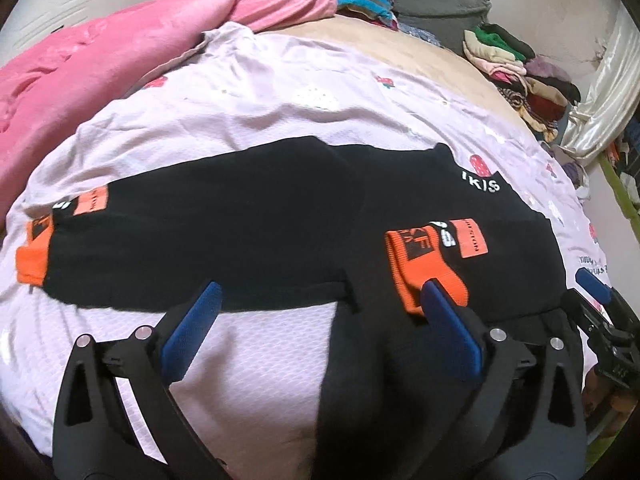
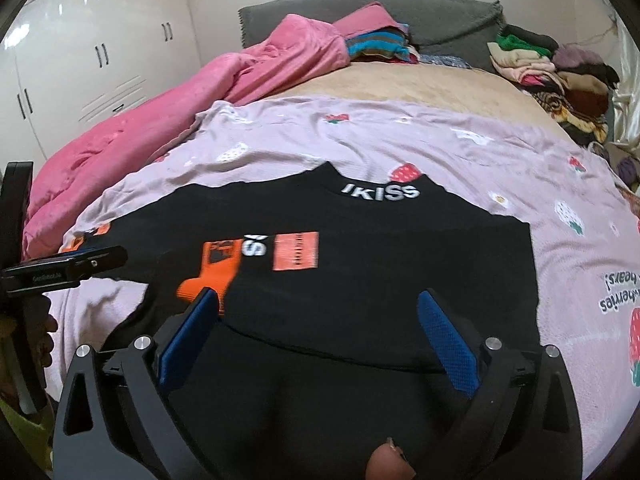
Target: Fold small clothes
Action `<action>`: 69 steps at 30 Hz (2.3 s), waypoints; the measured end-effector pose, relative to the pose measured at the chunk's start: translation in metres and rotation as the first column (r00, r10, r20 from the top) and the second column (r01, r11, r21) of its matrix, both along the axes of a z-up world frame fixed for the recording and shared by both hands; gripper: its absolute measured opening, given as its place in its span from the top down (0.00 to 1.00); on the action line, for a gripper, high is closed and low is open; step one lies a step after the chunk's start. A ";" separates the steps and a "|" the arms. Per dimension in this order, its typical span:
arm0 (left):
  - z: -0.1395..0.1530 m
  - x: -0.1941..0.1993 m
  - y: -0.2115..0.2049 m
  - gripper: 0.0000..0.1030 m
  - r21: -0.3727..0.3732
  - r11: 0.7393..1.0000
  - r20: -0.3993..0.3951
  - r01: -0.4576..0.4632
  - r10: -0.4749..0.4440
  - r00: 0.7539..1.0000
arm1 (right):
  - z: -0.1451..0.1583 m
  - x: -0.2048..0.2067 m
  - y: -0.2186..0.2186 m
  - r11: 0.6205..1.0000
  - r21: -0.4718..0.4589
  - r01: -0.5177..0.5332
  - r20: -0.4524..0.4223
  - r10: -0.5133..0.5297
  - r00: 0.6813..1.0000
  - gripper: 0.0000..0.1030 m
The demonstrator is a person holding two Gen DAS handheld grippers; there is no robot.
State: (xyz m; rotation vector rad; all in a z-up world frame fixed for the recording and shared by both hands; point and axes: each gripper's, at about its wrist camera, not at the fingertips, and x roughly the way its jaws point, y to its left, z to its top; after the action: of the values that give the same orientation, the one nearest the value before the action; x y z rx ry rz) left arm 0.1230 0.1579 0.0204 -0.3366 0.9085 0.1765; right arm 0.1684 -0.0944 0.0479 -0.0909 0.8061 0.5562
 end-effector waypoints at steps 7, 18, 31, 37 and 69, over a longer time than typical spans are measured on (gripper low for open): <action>-0.002 -0.019 0.024 0.09 -0.013 0.998 0.003 -0.055 0.055 0.998 | 0.007 -0.014 0.032 0.998 -0.003 -0.069 0.021 0.069 0.997 0.04; -0.009 -0.046 0.071 0.09 -0.024 0.986 0.000 -0.163 0.163 0.987 | 0.014 -0.035 0.093 0.982 -0.014 -0.189 0.040 0.189 0.981 0.04; -0.022 -0.074 0.134 0.09 -0.073 0.955 -0.008 -0.289 0.289 0.957 | 0.013 -0.054 0.154 0.953 -0.034 -0.300 0.040 0.302 0.953 0.04; -0.031 -0.082 0.162 0.09 -0.093 0.932 -0.013 -0.350 0.350 0.937 | 0.009 -0.062 0.176 0.938 -0.039 -0.343 0.032 0.345 0.938 0.04; 0.055 -0.071 0.178 0.93 -0.123 0.925 0.236 -0.359 0.379 0.895 | 0.019 -0.035 0.105 0.983 0.033 -0.181 0.027 0.180 0.983 0.04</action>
State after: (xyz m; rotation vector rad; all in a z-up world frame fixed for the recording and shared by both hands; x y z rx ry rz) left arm 0.0524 0.3359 0.0756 -0.5908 0.5886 0.4401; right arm 0.1329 0.0103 0.0672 -0.1392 0.7686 0.7392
